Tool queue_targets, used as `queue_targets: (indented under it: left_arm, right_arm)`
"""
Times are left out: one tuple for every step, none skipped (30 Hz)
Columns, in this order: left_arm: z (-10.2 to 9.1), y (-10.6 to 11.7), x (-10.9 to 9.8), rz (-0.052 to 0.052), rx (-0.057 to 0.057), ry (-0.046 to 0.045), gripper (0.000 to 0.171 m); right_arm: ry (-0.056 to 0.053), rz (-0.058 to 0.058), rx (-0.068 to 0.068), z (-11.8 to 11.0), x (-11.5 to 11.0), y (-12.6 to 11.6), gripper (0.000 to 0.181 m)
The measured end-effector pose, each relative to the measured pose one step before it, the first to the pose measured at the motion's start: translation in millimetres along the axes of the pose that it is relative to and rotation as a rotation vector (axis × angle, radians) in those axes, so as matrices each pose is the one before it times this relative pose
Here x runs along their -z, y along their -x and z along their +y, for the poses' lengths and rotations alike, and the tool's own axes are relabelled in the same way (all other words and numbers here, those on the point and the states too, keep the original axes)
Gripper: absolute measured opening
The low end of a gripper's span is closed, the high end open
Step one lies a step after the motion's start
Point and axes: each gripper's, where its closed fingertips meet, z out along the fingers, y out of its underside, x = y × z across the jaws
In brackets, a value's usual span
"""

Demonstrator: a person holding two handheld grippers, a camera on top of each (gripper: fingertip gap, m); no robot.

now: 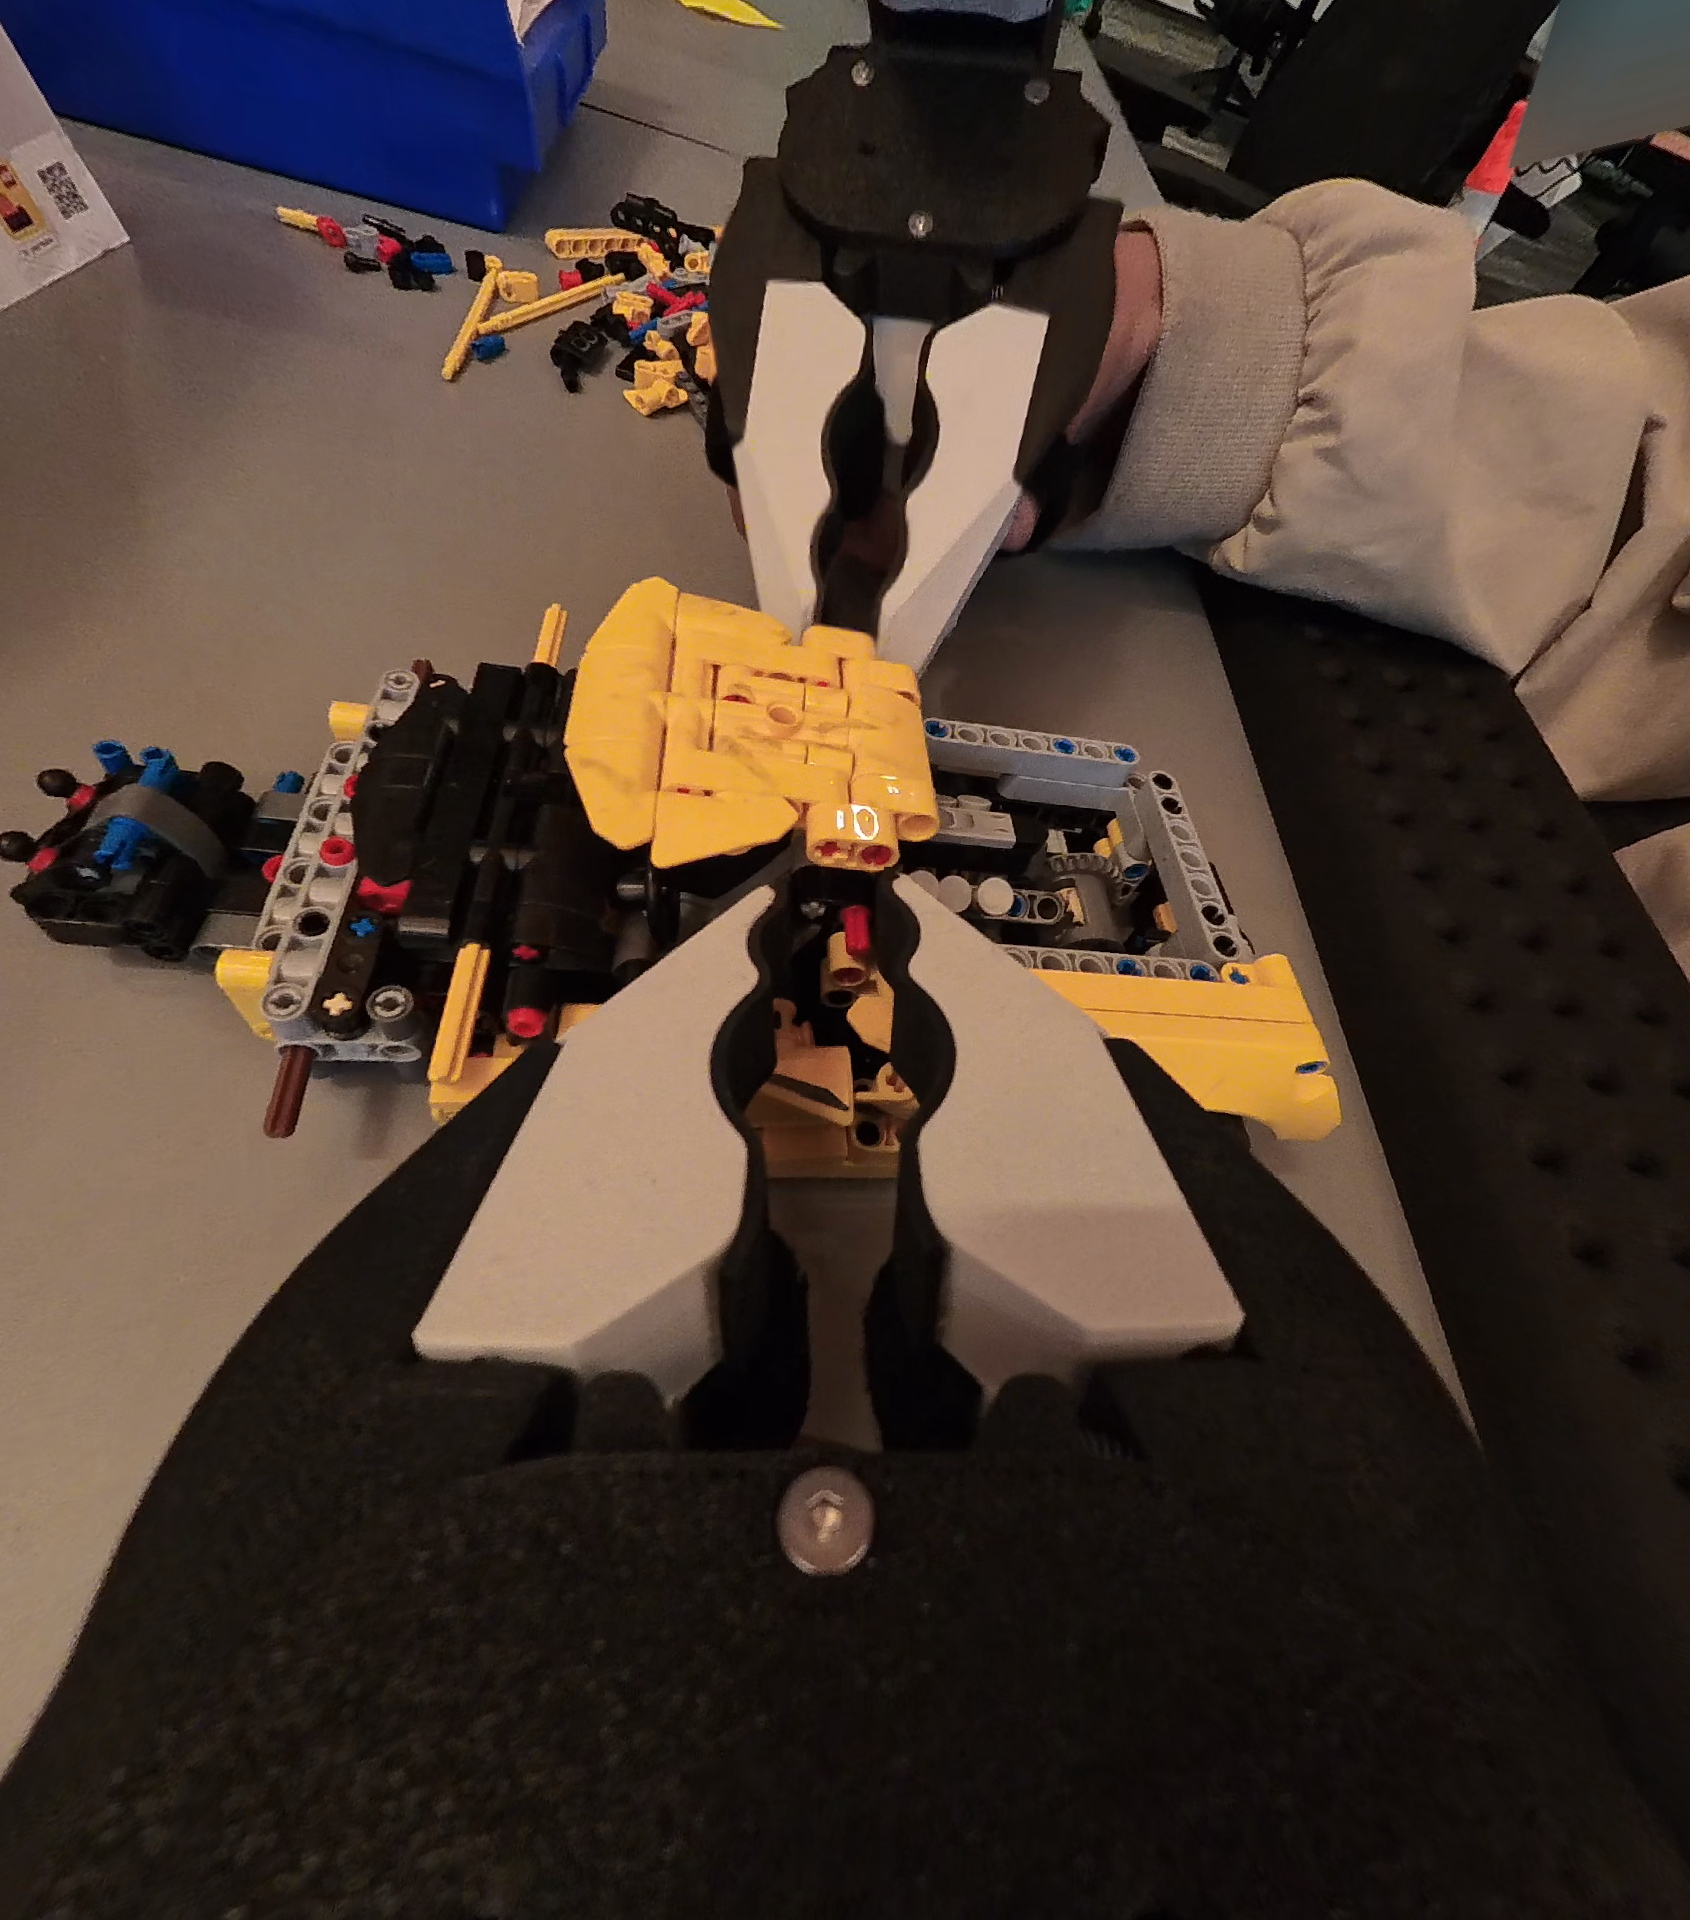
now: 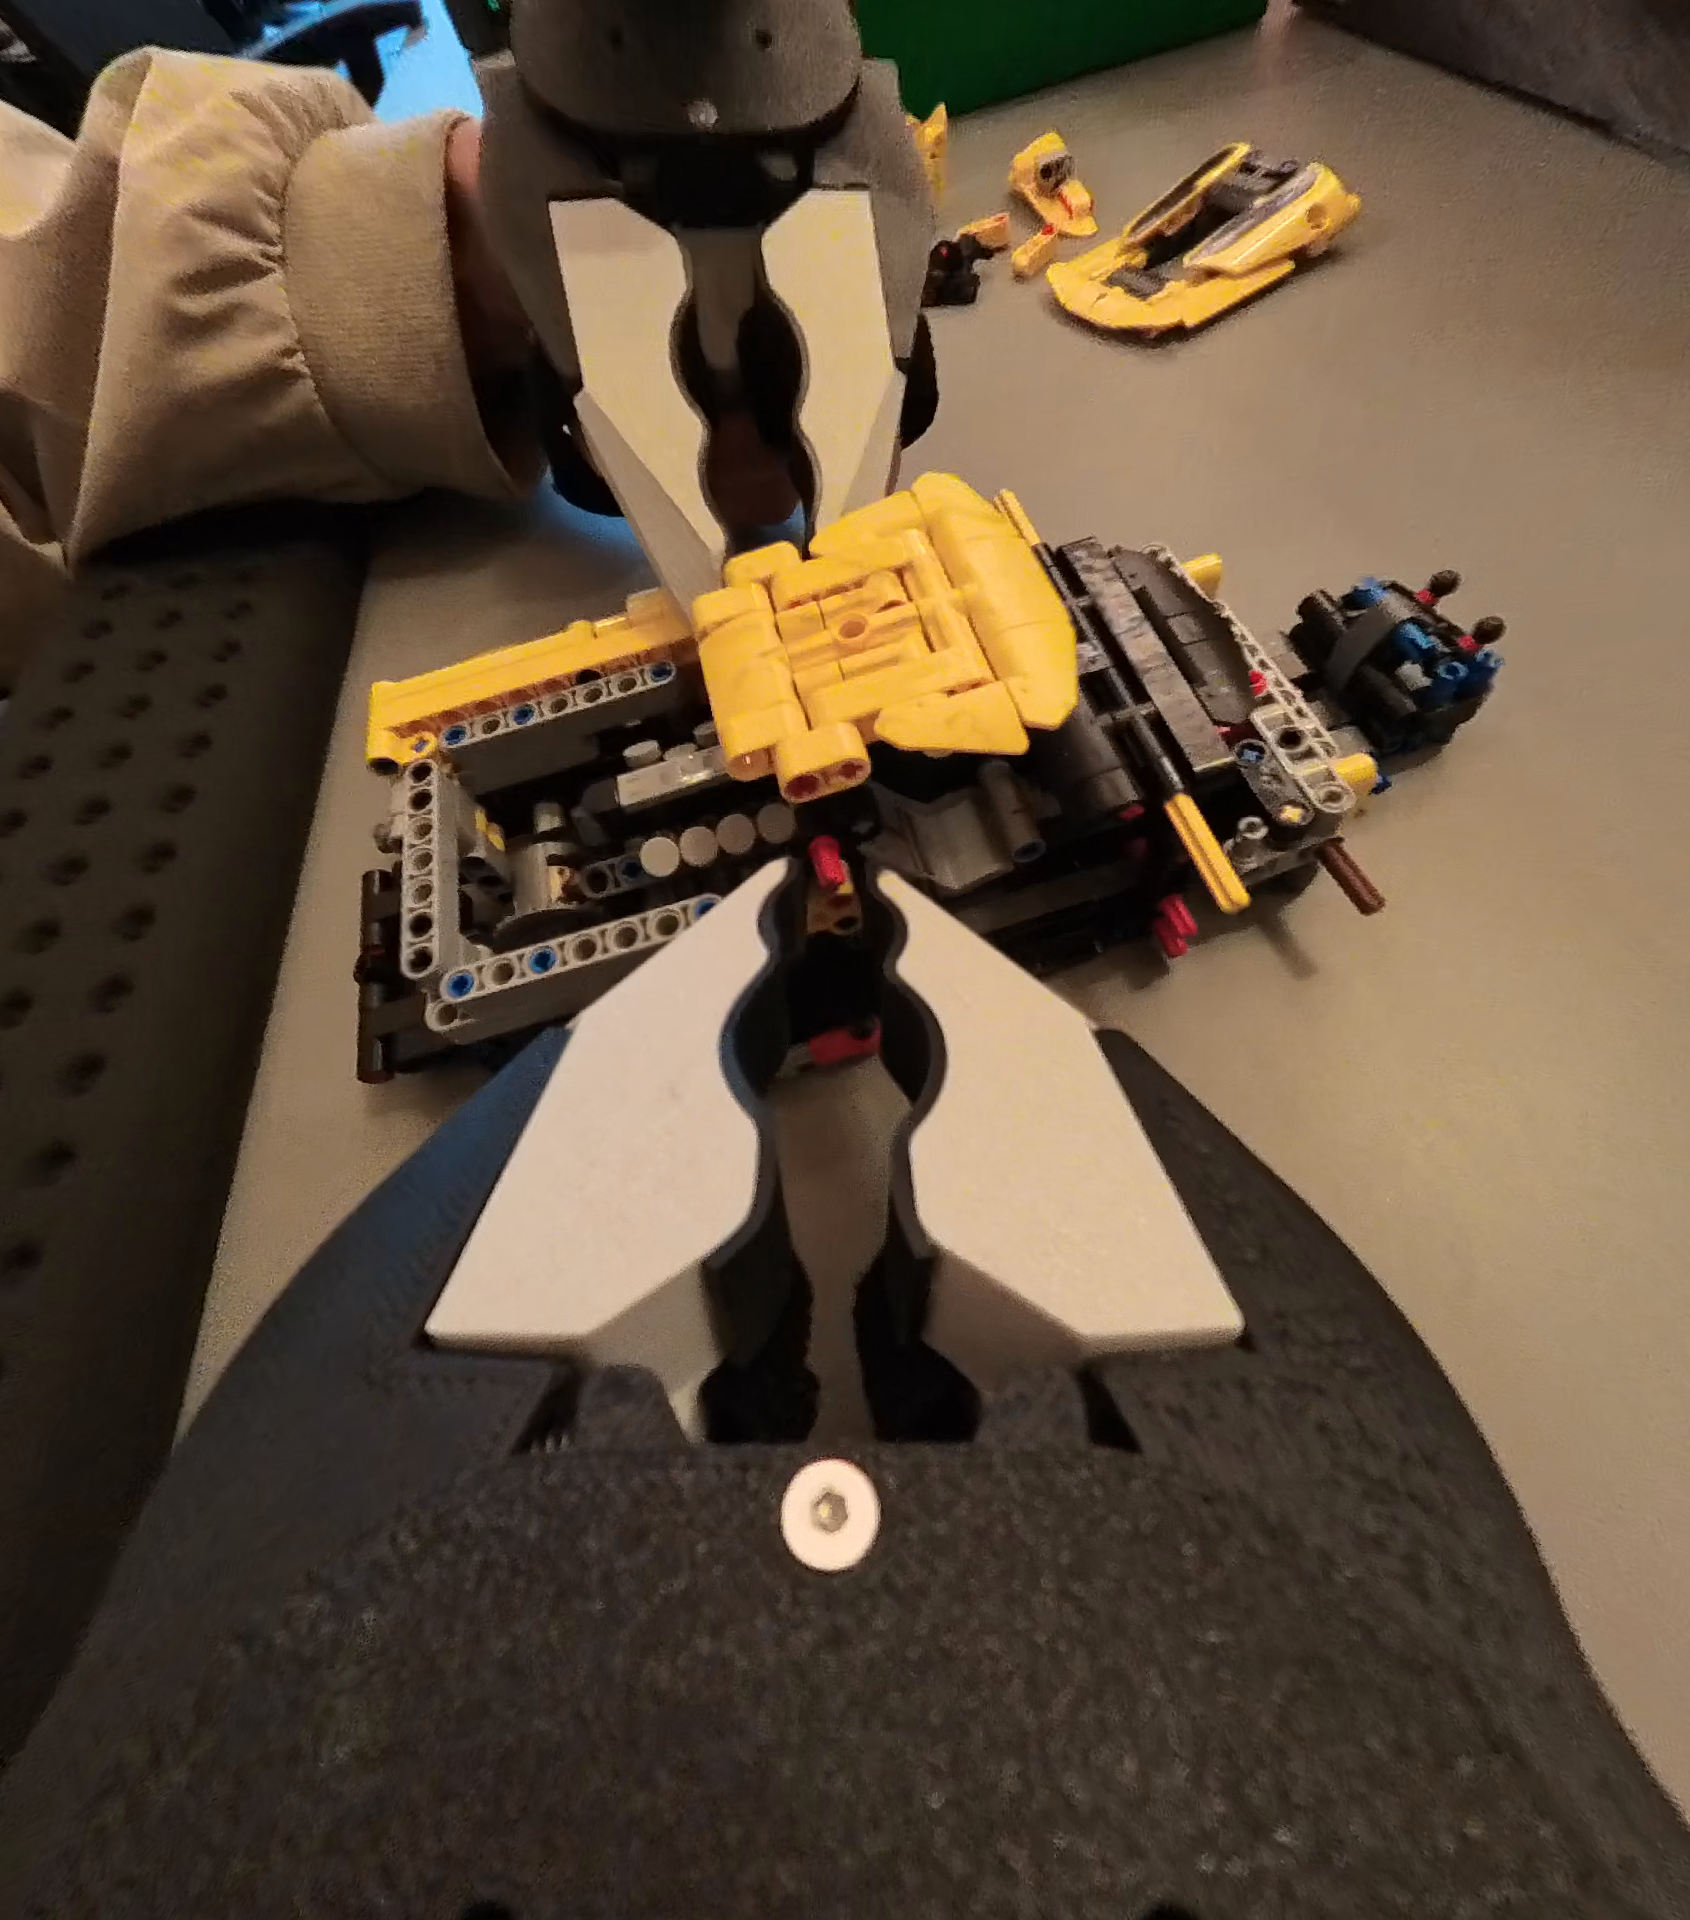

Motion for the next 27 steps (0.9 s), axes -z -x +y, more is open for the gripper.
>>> queue_targets:
  left_arm:
    - [0.06,-0.13,-0.17,0.0002,-0.0016,0.00075,0.014]
    - [0.05,-0.28,-0.04,0.0016,0.0001,0.00058,0.014]
    - [-0.09,-0.02,-0.04,0.0001,0.0002,-0.00061,0.014]
    - [-0.04,0.16,0.49,-0.0018,-0.0018,-0.00091,0.014]
    - [0.26,0.00,0.88,0.0011,0.0003,-0.00096,0.014]
    - [0.39,-0.96,0.52,0.0079,0.0039,-0.00070,0.014]
    - [0.26,-1.35,-0.64,0.0071,0.0024,-0.00055,0.014]
    - [-0.25,-0.98,-1.38,0.0006,-0.0033,-0.00032,0.014]
    - [-0.34,-0.43,-1.17,-0.0038,-0.0088,0.00427,0.014]
    - [-0.02,-0.22,-0.27,-0.0026,-0.0074,0.00792,0.014]
    - [0.09,-0.25,0.04,0.0004,-0.0012,0.00536,0.014]
    - [-0.05,0.09,0.01,0.0006,0.0016,-0.00090,0.014]
    - [0.01,-0.02,-0.06,0.0006,0.0024,-0.00442,0.014]
    - [-0.03,-0.10,-0.02,0.0017,0.0037,-0.00354,0.014]
    - [0.21,-0.08,0.19,0.0019,0.0026,-0.00120,0.014]
    - [0.04,0.01,0.06,0.0005,0.0013,-0.00164,0.014]
    - [-0.15,-0.15,-0.35,-0.0004,-0.0007,-0.00050,0.014]
    - [0.09,-0.46,-0.20,0.0002,-0.0075,0.00152,0.014]
    - [0.22,-0.91,-0.12,0.0002,-0.0162,0.00315,0.014]
    - [0.15,-0.62,-0.26,-0.0009,-0.0145,0.00192,0.014]
    - [0.04,-0.20,-0.08,0.0016,-0.0054,0.00003,0.014]
    - [-0.01,-0.34,-0.08,0.0076,0.0033,0.00012,0.014]
    - [-0.26,-0.60,-0.59,0.0081,0.0041,-0.00444,0.014]
    - [-0.32,-1.06,-1.52,0.0085,-0.0007,-0.00469,0.014]
    - [-0.40,-1.22,-1.33,0.0078,-0.0003,0.00053,0.014]
    - [0.01,-0.15,-0.29,-0.0017,-0.0091,0.00532,0.014]
    - [-0.01,-0.07,-0.03,-0.0039,-0.0093,0.00366,0.014]
  right_arm:
    - [-0.0009,-0.0034,0.0004,-0.83,0.06,0.62,0.007]
    - [0.0113,0.0021,0.0123,0.18,0.20,0.27,0.007]
    - [0.0083,0.0037,0.0101,-0.16,0.21,0.15,0.007]
    - [0.0001,-0.0012,-0.0017,-1.37,0.31,0.09,0.007]
    - [-0.0100,-0.0113,-0.0117,-1.98,0.45,1.10,0.006]
    - [-0.0095,-0.0141,-0.0044,-0.77,0.40,1.78,0.007]
    - [-0.0007,-0.0075,0.0057,0.45,0.20,1.46,0.007]
    - [0.0047,-0.0027,0.0045,0.57,0.40,1.05,0.008]
    - [0.0114,0.0003,0.0000,1.67,0.59,-0.23,0.008]
    - [-0.0078,-0.0070,-0.0073,-0.48,0.84,0.39,0.007]
    - [-0.0122,-0.0120,-0.0061,-1.41,1.03,1.21,0.006]
    - [-0.0136,-0.0014,0.0005,-1.97,1.67,0.11,0.005]
    - [-0.0029,0.0056,0.0076,-0.12,0.62,-0.37,0.004]
    - [0.0015,0.0049,0.0087,0.66,-1.25,0.09,0.005]
    - [0.0004,0.0028,0.0095,0.09,-0.96,0.28,0.005]
    - [0.0017,0.0020,0.0046,0.07,0.24,-0.02,0.004]
    - [0.0065,-0.0024,0.0021,0.36,0.54,0.12,0.004]
    - [0.0136,-0.0077,0.0039,0.91,0.55,0.86,0.003]
    - [0.0062,-0.0091,0.0045,0.78,0.58,1.33,0.003]
    - [0.0065,-0.0045,0.0137,0.76,1.04,0.87,0.003]
    - [0.0067,0.0012,0.0120,0.67,0.91,0.67,0.002]
    - [0.0024,-0.0009,0.0064,0.41,0.24,0.56,0.002]
    - [0.0023,-0.0050,0.0001,0.88,1.44,0.69,0.002]
    - [0.0042,-0.0159,-0.0075,1.50,2.01,2.19,0.002]
    - [-0.0017,-0.0122,-0.0105,1.06,1.31,1.69,0.002]
    - [-0.0014,0.0041,0.0038,0.53,0.88,0.15,0.002]
    - [0.0070,0.0022,0.0063,0.53,0.77,0.34,0.002]
